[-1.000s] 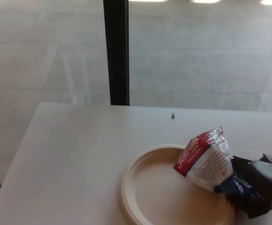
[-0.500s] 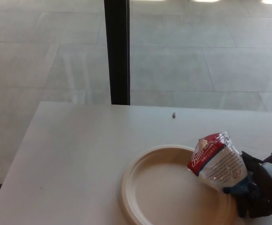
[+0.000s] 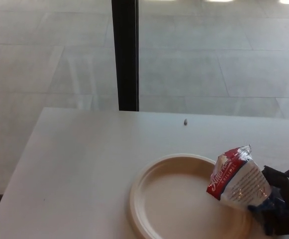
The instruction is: The robot uses its right hand to pick up a bag of sunflower seeds kept in the middle of the desk and tilts it over a plate kept next to it to pour out a few seeds and then puts the bag of seeds back on the desk
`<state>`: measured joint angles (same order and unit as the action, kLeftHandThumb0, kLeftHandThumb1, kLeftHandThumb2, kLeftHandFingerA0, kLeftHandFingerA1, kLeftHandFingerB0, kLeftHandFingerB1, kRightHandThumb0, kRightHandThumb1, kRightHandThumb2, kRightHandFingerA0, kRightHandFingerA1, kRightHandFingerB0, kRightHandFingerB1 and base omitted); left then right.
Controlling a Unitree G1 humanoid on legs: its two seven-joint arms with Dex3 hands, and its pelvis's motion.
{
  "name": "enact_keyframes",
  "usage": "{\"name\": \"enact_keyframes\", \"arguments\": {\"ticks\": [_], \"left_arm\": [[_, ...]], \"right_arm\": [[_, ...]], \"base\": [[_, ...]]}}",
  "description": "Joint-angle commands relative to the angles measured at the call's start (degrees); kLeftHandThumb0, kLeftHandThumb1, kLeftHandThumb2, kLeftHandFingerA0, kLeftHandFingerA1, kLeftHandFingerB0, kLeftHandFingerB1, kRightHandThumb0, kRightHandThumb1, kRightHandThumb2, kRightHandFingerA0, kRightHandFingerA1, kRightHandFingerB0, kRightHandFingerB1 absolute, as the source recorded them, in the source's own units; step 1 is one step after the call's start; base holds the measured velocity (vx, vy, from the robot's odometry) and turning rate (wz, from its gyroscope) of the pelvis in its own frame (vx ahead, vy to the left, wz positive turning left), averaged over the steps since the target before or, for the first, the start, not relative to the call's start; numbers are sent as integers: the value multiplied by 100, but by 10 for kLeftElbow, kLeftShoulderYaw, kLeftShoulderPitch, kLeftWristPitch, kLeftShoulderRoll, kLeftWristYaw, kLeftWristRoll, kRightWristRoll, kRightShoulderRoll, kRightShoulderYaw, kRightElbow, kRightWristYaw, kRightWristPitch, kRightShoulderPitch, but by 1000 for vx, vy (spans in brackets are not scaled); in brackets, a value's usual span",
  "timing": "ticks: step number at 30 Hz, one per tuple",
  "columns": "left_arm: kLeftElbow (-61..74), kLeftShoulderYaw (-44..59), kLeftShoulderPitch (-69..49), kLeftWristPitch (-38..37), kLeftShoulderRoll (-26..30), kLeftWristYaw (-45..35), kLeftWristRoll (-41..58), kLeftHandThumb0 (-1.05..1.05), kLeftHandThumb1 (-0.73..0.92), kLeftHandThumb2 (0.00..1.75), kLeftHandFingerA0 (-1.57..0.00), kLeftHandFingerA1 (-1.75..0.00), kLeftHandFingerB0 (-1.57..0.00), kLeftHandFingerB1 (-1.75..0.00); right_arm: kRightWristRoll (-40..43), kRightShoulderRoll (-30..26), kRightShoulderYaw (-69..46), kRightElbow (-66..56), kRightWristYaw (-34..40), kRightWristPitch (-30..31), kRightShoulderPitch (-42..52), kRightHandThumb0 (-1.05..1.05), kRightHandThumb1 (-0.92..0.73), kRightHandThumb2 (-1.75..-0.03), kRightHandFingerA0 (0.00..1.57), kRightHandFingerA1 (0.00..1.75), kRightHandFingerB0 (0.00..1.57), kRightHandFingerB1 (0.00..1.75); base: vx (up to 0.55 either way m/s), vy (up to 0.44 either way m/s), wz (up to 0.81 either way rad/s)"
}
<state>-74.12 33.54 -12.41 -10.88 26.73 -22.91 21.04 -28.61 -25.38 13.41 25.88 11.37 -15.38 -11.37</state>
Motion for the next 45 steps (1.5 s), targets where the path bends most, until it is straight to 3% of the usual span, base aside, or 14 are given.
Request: {"name": "enact_keyframes", "arguments": {"ticks": [1, 5, 12, 15, 18, 19, 24, 25, 28, 29, 33, 34, 35, 45], "left_arm": [[2, -7, -4, -26, 17, 18, -15, -85, 81, 65, -49, -55, -50, -40], [-3, -10, -1, -24, 19, 17, -18, -85, 81, 65, -47, -50, -46, -37], [-1, -9, -3, -27, 21, 15, -16, -85, 81, 65, -47, -54, -47, -40], [-2, -10, -1, -25, 22, 19, -19, -84, 81, 65, -49, -52, -47, -37], [-2, -11, -1, -27, 23, 16, -21, -85, 81, 65, -47, -54, -46, -39], [-2, -14, -2, -30, 24, 19, -24, -86, 81, 65, -48, -54, -47, -39], [0, -12, -5, -35, 25, 17, -24, -87, 81, 65, -46, -55, -46, -40], [0, -13, -5, -36, 26, 19, -26, -85, 83, 65, -45, -56, -46, -39], [0, -16, -6, -35, 28, 18, -29, -85, 83, 65, -45, -55, -45, -39], [-1, -15, -4, -32, 28, 17, -29, -85, 83, 65, -43, -56, -45, -39], [0, -19, -4, -32, 31, 18, -32, -83, 83, 65, -42, -56, -44, -39], [1, -19, -2, -31, 31, 18, -32, -83, 83, 65, -42, -56, -44, -39], [-2, -20, -1, -30, 31, 22, -34, -83, 83, 65, -46, -56, -45, -38], [-3, -17, -1, -24, 32, 20, -33, -86, 82, 65, -46, -55, -44, -40]], "right_arm": [[-41, -49, 15, -14, -13, -49, -27, -22, -59, -108, 92, 159, 89, 125], [-80, -80, 36, -42, -22, -44, -59, -24, -68, -87, 89, 163, 83, 127], [-109, -94, 50, -69, -20, -46, -97, -29, -65, -64, 86, 164, 91, 94], [-127, -102, 62, -78, -43, -44, -122, -25, -65, -75, 86, 139, 81, 125], [-150, -108, 74, -92, -52, -43, -142, -27, -70, -68, 81, 168, 75, 135], [-153, -111, 78, -92, -46, -55, -148, -26, -69, -68, 94, 174, 73, 140], [-167, -113, 90, -91, -57, -62, -177, -25, -70, -77, 87, 171, 80, 128], [-178, -116, 94, -89, -53, -62, -185, -27, -68, -68, 91, 170, 89, 94], [-194, -124, 99, -88, -59, -65, -205, -28, -69, -64, 89, 171, 88, 94], [-200, -128, 100, -90, -59, -69, -213, -25, -68, -69, 88, 165, 84, 114], [-247, -141, 115, -96, -43, -78, -251, -28, -62, -63, 92, 130, 93, 74], [-247, -141, 115, -93, -41, -78, -254, -28, -62, -63, 92, 130, 93, 74], [-253, -143, 119, -99, -45, -80, -263, -33, -62, -62, 87, 165, 90, 85], [-290, -140, 144, -118, -29, -122, -307, -38, -65, -64, 94, 153, 93, 61]], "base": [[0, 0, 0], [0, 0, 0], [0, 0, 0], [0, 0, 0], [0, 0, 0], [0, 0, 0], [0, 0, 0], [0, 0, 0], [0, 0, 0], [0, 0, 0], [0, 0, 0], [0, 0, 0], [0, 0, 0], [0, 0, 0]]}}
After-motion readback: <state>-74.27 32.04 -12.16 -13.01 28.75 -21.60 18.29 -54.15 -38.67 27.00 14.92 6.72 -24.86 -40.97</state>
